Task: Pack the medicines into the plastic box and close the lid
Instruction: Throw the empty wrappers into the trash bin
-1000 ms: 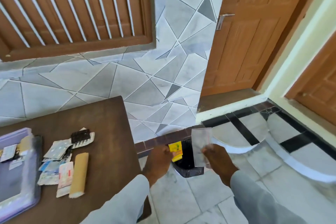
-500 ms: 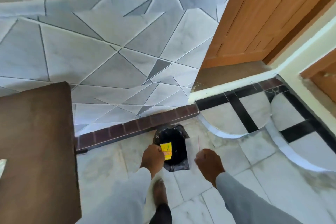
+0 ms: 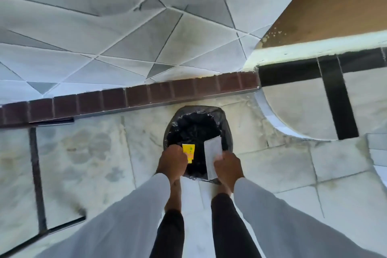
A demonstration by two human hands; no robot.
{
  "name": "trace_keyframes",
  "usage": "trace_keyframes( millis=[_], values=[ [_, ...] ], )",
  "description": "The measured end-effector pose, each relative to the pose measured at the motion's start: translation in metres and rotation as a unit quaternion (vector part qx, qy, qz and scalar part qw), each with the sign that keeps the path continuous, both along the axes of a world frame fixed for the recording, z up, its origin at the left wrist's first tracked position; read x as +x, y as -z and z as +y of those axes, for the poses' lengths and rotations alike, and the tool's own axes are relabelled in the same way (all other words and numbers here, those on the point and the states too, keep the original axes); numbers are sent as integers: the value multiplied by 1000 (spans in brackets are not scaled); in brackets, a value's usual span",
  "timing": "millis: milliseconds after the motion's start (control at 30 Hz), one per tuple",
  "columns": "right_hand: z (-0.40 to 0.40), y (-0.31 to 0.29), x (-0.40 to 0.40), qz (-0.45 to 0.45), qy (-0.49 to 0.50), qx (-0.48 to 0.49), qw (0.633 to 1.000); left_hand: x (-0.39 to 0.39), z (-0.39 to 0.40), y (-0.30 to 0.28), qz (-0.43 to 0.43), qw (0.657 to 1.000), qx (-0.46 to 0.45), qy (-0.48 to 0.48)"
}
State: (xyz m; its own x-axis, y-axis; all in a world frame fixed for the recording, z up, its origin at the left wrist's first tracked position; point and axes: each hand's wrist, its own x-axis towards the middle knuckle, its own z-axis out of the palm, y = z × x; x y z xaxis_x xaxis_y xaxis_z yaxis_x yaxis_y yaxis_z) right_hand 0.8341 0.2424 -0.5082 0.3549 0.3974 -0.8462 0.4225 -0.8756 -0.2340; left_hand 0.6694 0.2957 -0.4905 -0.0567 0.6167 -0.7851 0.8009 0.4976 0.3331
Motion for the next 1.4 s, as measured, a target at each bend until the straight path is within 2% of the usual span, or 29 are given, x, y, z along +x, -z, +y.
trace_keyframes(
  millis=[167, 267, 467, 633, 833, 1067, 1133, 1200, 1400],
  values=[
    [14, 60, -6, 27, -32, -6, 999, 8, 16, 69, 53, 998, -18, 22],
    [19, 80, -10, 37, -69, 2, 997, 6, 16, 88, 67, 997, -25, 35],
    [23, 79, -12, -11, -220, 27, 975, 3, 12, 86, 86, 992, -18, 89],
    [34, 40, -14, -23, -264, 61, 962, 2, 31, 49, 65, 989, 33, 129],
    [64, -66, -28, -29, -235, 128, 963, 4, 55, -61, 42, 978, 132, 158],
    [64, -243, -53, -79, -197, 252, 944, -7, 48, -234, 25, 962, 236, 134],
    [55, -298, -62, -84, -172, 303, 934, -18, 40, -284, 26, 948, 278, 156],
    [40, -359, -76, -81, -178, 358, 913, -34, 28, -341, 35, 924, 329, 190],
    [-3, -476, -114, -111, -216, 488, 838, -88, -15, -483, -13, 892, 427, 146]
  ],
)
